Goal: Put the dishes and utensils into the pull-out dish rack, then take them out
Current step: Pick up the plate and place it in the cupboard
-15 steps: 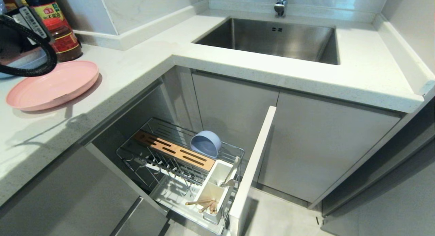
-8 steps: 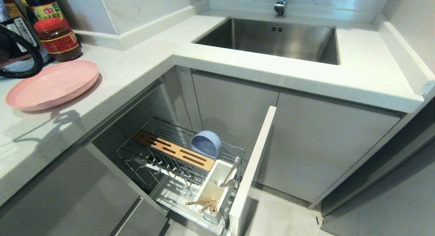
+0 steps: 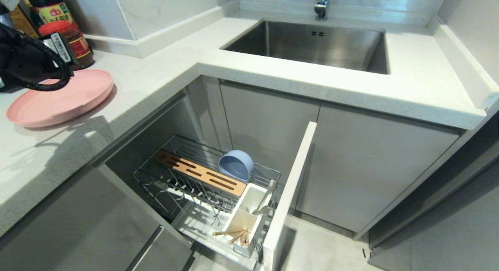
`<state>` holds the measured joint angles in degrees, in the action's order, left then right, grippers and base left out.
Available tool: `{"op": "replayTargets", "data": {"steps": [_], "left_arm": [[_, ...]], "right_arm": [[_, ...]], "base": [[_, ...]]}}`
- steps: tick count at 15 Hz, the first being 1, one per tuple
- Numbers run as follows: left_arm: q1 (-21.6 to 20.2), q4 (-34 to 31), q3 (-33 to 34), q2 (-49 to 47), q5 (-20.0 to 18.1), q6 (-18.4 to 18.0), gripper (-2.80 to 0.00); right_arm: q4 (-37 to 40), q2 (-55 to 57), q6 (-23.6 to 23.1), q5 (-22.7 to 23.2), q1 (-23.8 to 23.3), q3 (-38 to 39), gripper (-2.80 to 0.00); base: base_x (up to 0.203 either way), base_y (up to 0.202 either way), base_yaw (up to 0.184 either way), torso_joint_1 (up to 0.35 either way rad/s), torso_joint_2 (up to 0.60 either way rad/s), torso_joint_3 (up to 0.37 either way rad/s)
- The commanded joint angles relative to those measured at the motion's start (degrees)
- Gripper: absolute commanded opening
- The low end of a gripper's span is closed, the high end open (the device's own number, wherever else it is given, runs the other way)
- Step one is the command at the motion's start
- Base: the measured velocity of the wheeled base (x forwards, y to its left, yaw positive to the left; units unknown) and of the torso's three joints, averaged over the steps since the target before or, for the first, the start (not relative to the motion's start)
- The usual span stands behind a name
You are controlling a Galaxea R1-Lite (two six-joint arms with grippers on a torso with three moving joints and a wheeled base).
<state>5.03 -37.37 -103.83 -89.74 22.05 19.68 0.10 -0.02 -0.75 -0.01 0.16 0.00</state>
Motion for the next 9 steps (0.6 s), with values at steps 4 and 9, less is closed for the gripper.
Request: {"op": "replayTargets", "data": {"steps": [4,9], "left_arm": [[0.0,0.6,-0.5,-3.9,1.3,1.0,0.00],[0.1,3.4,-0.6,-4.4,1.3,2.5,0.00]], "right_arm": [[0.0,0.0,0.0,0.0,0.0,0.0,-2.80],[0.0,0.0,0.0,0.0,0.0,0.0,-2.80]], "base": [[0.000,0.000,0.000,0.000,0.00,0.000],[0.000,0.000,0.000,0.000,0.00,0.000]]}}
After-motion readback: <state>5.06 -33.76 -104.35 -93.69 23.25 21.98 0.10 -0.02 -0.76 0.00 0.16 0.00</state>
